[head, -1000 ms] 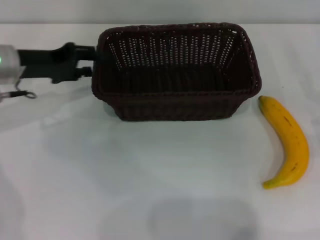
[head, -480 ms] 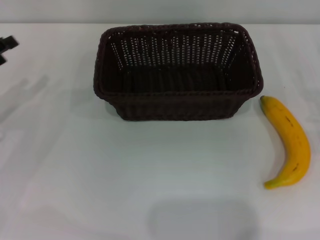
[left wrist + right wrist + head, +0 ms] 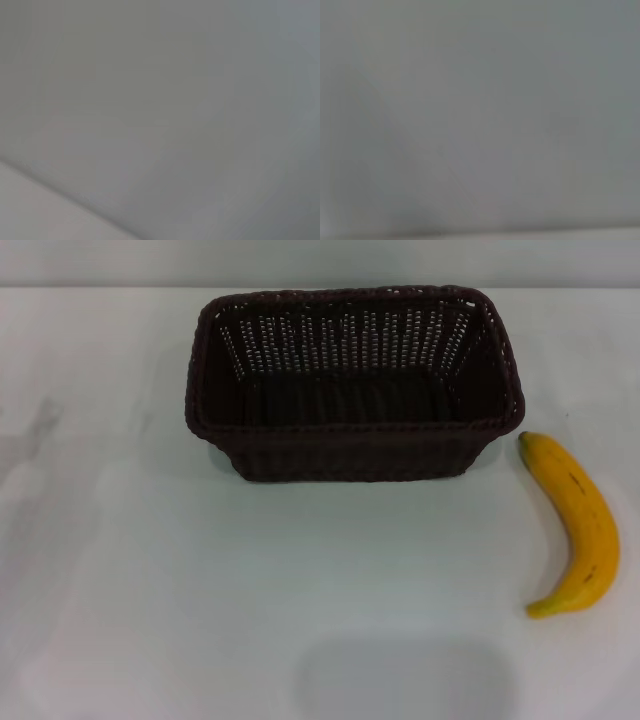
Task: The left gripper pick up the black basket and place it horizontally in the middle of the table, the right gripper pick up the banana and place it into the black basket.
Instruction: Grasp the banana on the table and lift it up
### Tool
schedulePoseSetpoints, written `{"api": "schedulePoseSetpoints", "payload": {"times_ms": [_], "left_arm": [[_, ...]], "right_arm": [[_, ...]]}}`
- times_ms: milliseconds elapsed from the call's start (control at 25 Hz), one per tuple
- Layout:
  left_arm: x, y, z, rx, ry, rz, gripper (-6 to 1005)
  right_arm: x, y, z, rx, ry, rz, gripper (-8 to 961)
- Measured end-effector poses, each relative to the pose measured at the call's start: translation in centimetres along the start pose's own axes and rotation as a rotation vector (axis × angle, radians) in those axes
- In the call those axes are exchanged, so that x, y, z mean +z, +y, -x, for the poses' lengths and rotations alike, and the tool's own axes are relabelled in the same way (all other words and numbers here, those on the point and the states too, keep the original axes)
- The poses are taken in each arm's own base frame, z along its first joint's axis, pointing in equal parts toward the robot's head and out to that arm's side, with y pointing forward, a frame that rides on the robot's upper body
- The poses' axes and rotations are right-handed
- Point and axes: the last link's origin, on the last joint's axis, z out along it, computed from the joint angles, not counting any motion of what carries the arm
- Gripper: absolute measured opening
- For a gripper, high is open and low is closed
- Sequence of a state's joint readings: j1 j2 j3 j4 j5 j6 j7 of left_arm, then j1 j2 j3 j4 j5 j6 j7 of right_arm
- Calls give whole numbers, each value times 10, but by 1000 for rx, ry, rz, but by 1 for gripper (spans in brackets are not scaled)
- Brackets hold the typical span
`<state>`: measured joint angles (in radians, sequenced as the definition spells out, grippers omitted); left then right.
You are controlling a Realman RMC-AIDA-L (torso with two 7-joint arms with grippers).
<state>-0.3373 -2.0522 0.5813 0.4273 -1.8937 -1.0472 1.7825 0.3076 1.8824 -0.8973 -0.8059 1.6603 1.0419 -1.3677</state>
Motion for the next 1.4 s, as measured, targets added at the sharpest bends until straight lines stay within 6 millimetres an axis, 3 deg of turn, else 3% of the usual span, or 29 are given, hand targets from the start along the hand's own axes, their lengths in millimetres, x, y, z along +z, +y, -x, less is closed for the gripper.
{"api": "schedulePoseSetpoints", "payload": {"times_ms": [200,480,560,720,960,1400], "left_arm": [[-8,-2,6,85,102,-49,839],[-5,-6,5,89,128,-89,835],[-5,-6,4,87,138,-92,834],[-2,-5,1,83,151,-92,833],[2,-2,-1,87,154,-83,833],[13,4,0,88,137,-74,832]], "right_arm": [[2,31,25,-164,282,20,856],[1,91,29,-310,551,-19,854],[9,115,26,-338,603,5,854],[26,139,12,-400,659,24,853],[45,151,-9,-455,703,-34,853],[60,149,-36,-446,761,-34,844]]}}
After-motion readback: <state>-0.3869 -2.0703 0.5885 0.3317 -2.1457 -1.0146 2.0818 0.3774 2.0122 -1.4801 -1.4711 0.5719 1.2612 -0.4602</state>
